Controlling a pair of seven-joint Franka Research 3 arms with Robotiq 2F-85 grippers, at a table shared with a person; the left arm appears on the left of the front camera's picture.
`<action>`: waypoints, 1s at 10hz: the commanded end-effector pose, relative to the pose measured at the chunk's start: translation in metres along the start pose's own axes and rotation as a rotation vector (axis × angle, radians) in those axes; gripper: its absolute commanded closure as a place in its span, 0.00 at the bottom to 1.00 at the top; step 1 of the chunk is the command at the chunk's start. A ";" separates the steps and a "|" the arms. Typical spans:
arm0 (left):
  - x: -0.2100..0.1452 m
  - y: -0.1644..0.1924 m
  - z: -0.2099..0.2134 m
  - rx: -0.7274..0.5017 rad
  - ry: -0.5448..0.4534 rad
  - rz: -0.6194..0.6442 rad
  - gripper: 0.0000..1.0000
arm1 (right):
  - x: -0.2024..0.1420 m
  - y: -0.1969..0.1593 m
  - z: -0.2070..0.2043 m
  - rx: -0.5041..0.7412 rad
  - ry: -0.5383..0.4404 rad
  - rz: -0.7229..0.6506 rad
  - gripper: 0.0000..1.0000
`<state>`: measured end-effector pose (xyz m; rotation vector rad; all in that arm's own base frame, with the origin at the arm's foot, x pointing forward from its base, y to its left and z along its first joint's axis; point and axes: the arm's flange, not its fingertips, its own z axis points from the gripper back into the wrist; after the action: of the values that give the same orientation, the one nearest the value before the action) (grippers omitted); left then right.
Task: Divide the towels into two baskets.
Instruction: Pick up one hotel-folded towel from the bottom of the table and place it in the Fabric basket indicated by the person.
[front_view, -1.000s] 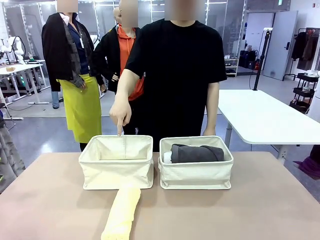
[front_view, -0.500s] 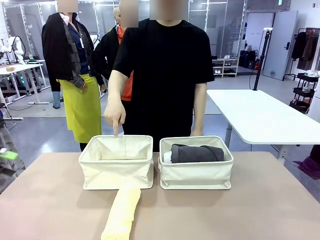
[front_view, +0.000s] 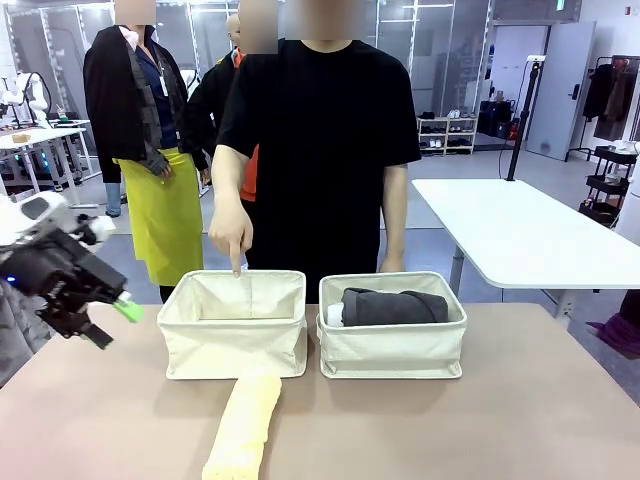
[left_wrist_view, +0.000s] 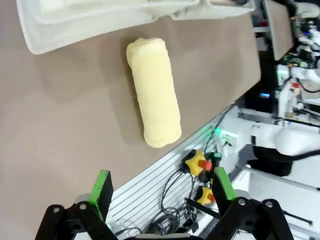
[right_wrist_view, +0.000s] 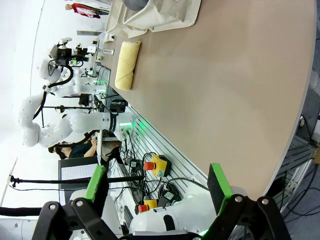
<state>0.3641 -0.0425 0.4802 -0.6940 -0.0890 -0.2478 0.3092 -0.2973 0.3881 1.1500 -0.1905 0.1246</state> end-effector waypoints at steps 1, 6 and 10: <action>-0.002 -0.026 -0.027 0.156 -0.006 0.008 0.00 | -0.002 0.003 0.001 -0.010 0.011 0.001 0.00; -0.008 -0.071 -0.126 0.349 0.033 -0.034 0.00 | -0.002 0.003 0.001 -0.010 0.011 0.001 0.00; -0.009 -0.101 -0.181 0.469 -0.006 -0.056 0.00 | -0.002 0.003 0.001 -0.010 0.011 0.001 0.00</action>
<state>0.3294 -0.2231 0.4119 -0.2820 -0.1501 -0.3020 0.3091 -0.2974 0.3882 1.1498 -0.1907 0.1245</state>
